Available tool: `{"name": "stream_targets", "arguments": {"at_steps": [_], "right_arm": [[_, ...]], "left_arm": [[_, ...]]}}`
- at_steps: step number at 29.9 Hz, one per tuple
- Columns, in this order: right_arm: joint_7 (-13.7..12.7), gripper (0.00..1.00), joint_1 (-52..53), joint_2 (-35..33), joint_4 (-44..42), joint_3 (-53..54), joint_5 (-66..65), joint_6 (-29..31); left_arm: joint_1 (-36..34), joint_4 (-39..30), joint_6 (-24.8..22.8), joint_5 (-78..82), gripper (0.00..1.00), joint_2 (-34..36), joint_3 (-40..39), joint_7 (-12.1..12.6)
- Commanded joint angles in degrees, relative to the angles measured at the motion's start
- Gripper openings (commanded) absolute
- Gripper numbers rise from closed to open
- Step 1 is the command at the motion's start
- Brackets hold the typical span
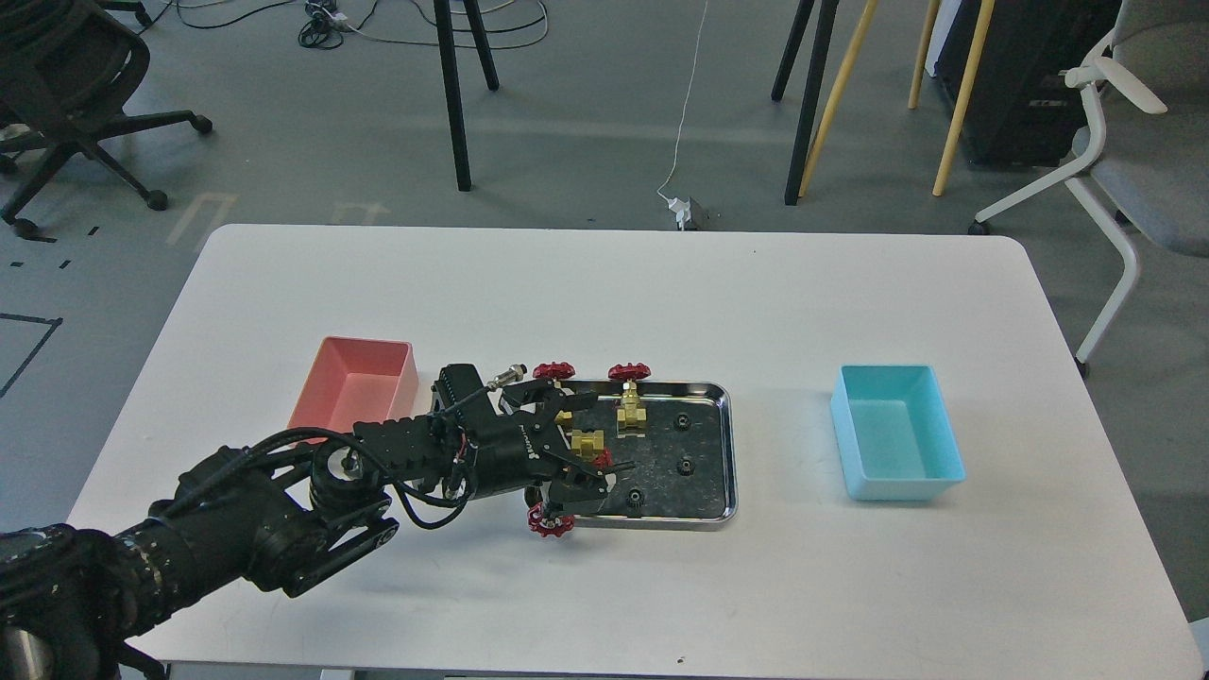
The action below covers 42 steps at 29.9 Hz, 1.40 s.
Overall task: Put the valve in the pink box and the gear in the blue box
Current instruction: 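Lower the left gripper and grasp a red-handled brass valve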
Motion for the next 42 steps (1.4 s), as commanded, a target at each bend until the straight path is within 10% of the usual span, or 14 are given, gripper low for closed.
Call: {"name": "stream_targets", "arguments": {"at_steps": [1,16,42], "right_arm": [[0.01,0.99,-0.02,0.00,0.01,0.23,0.00,0.00],[0.01,0.99,-0.02,0.79,0.01,0.14,0.00,0.00],[0.01,0.99,-0.11,0.96,-0.17,-0.21,-0.09,0.00]], "left_arm": [[-0.26,1.90,1.36,0.00,1.00,0.06,0.59,0.01],[-0.17,4.28,3.12,0.00,0.88,0.06,1.64,0.01],[-0.79,3.66,2.68,0.00,0.25,0.15,5.60,0.01]]}}
